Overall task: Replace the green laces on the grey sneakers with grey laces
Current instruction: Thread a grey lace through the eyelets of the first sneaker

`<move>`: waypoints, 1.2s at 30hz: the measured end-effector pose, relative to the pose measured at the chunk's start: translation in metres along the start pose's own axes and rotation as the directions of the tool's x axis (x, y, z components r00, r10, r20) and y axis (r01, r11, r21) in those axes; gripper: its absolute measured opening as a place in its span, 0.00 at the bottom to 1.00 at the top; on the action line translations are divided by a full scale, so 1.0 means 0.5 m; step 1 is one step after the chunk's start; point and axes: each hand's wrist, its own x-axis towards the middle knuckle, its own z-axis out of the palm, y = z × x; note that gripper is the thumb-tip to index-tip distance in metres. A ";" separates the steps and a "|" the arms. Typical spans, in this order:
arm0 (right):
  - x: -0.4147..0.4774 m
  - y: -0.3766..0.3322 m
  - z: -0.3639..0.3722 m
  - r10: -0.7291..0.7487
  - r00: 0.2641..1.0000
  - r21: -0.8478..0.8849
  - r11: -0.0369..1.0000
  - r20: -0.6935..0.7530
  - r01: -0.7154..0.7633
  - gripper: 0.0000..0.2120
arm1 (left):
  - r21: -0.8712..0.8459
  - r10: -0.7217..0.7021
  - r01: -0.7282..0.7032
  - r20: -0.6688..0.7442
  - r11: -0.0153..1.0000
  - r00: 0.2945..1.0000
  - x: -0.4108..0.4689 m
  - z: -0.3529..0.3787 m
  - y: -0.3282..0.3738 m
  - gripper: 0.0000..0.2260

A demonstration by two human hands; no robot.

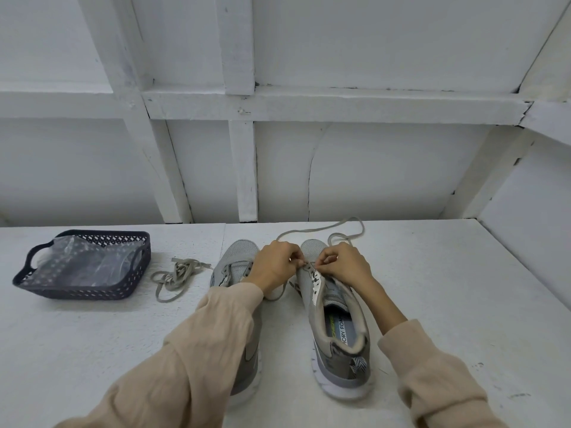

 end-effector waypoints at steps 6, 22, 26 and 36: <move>0.001 -0.001 0.012 -0.030 0.999 0.061 0.998 -0.029 0.031 0.04 | 0.045 -0.024 0.025 -0.025 0.999 0.999 0.001 0.002 0.009 0.04; 0.016 0.001 0.010 -0.116 0.992 -0.029 0.993 0.041 0.117 0.06 | -0.036 -0.063 0.064 0.031 0.997 0.998 0.002 0.010 0.004 0.15; 0.018 0.006 -0.009 -0.207 0.965 0.036 0.978 0.159 0.204 0.11 | -0.122 -0.062 0.074 0.102 0.990 0.993 0.004 0.008 0.004 0.14; 0.026 0.023 -0.046 -0.238 0.938 0.344 0.928 0.252 0.143 0.04 | -0.133 0.039 -0.025 0.106 0.991 0.994 0.005 0.006 0.022 0.13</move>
